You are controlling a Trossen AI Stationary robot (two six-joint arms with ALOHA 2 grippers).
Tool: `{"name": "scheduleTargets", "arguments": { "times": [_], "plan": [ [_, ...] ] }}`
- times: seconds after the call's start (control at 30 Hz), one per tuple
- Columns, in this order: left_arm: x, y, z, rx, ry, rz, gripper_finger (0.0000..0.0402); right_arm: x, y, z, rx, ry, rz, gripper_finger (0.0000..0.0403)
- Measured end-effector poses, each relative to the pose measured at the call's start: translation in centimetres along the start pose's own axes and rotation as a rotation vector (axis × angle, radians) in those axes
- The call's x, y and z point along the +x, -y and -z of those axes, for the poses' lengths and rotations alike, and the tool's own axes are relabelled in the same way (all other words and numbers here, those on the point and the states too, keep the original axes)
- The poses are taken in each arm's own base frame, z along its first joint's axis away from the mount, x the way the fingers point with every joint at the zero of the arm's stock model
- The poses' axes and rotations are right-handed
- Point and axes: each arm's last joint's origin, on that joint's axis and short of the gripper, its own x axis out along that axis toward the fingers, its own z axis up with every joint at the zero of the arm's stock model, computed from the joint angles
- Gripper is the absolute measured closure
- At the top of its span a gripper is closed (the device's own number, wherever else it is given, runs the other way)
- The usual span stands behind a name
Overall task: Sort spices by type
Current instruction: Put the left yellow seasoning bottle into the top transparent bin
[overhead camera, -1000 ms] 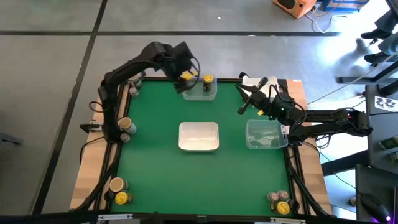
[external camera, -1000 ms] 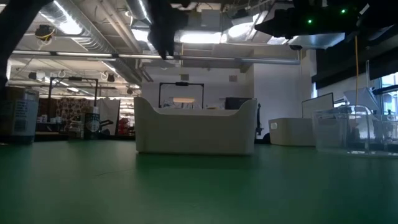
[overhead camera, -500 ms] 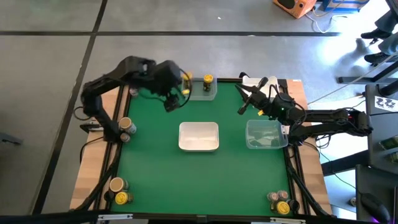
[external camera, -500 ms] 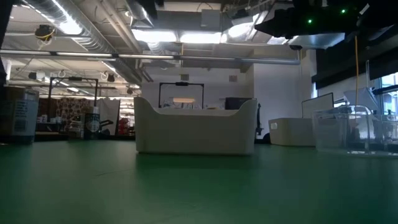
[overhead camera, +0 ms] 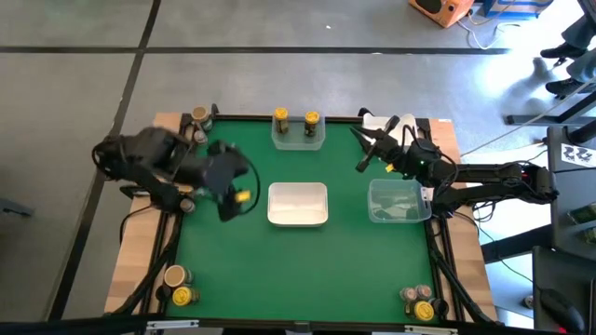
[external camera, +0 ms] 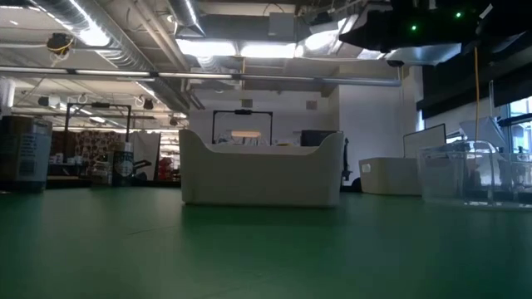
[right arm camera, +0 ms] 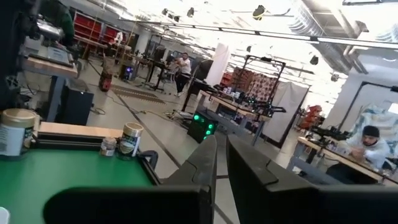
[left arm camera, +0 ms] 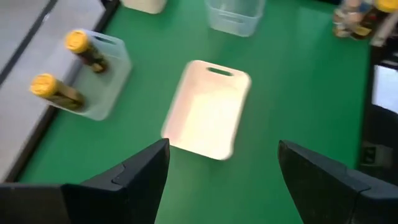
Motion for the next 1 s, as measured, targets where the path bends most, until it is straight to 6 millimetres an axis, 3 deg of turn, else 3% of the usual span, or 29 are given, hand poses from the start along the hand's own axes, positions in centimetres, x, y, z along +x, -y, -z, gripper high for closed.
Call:
{"name": "scheduleTargets", "arguments": {
  "times": [0.27, 0.67, 1.0],
  "plan": [
    [2.3, 5.0, 5.0, -0.062, -0.119, -0.036, 0.0119, 0.0, -0.2, -0.1, 0.046, 0.031, -0.082, 0.0364],
    [5.1, 7.7, 9.8, -0.234, -0.294, -0.083, 0.0119, 0.0, -0.3, -0.1, 0.072, 0.036, -0.090, 0.0364],
    [6.5, 10.6, 13.7, -0.475, -0.455, -0.030, 0.0119, 0.0, -0.3, -0.2, 0.120, 0.039, -0.101, 0.0364]
  ]
}}
